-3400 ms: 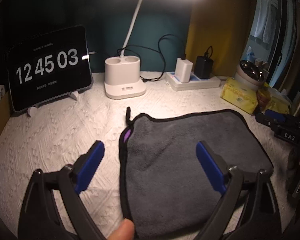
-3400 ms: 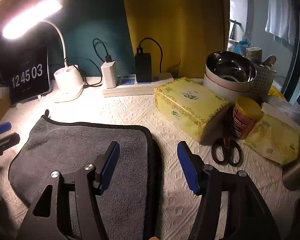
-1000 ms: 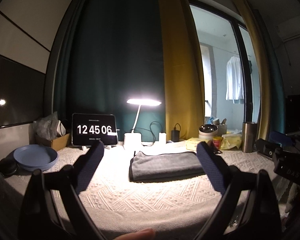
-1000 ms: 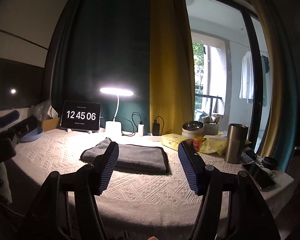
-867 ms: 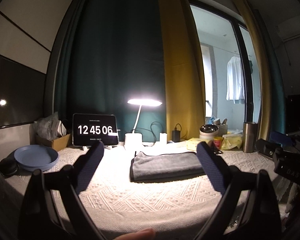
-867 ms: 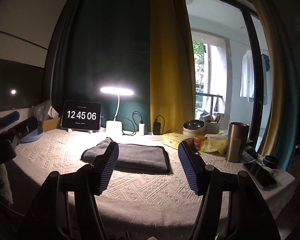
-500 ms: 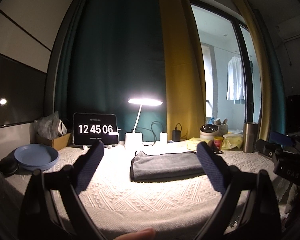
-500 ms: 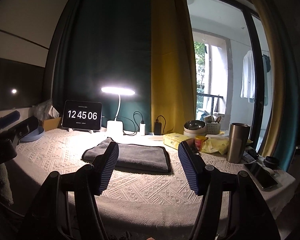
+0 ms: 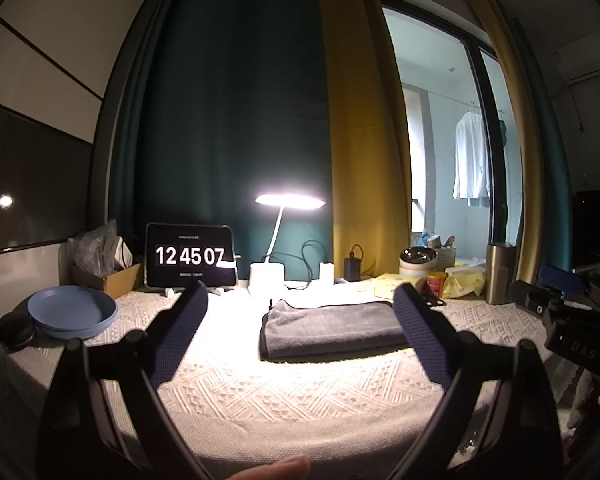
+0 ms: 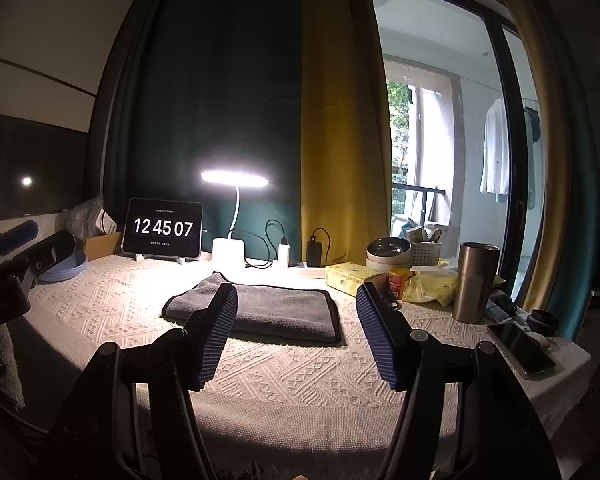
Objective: Fold towel
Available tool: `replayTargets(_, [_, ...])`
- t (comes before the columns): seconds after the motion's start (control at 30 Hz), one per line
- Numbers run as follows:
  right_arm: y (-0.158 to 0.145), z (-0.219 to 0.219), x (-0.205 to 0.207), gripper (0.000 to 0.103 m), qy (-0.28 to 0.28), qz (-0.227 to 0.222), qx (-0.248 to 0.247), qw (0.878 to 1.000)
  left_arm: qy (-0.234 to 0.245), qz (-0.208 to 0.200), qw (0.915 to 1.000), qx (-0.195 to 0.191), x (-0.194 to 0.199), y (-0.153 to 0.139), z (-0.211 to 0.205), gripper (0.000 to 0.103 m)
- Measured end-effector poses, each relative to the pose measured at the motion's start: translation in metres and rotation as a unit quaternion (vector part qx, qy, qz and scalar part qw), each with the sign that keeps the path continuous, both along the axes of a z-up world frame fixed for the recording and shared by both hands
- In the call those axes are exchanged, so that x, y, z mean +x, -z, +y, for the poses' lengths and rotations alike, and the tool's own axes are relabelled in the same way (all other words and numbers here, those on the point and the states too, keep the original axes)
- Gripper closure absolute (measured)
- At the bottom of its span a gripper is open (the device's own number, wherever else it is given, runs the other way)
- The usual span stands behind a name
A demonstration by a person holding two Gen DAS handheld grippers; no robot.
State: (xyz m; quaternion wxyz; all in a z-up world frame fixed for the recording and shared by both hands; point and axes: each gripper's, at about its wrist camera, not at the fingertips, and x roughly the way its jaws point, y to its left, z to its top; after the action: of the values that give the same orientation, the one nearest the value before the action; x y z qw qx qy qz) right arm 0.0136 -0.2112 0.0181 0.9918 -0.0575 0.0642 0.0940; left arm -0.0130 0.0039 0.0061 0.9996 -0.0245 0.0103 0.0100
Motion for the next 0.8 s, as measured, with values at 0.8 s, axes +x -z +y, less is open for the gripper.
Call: replayTargets(0.8, [0.0056,-0.0017,0.0009,0.038,0.005,0.004,0.001,1.0,-0.002,0.002,1.0,-0.001,0.0008,0.0017,-0.003,0.008])
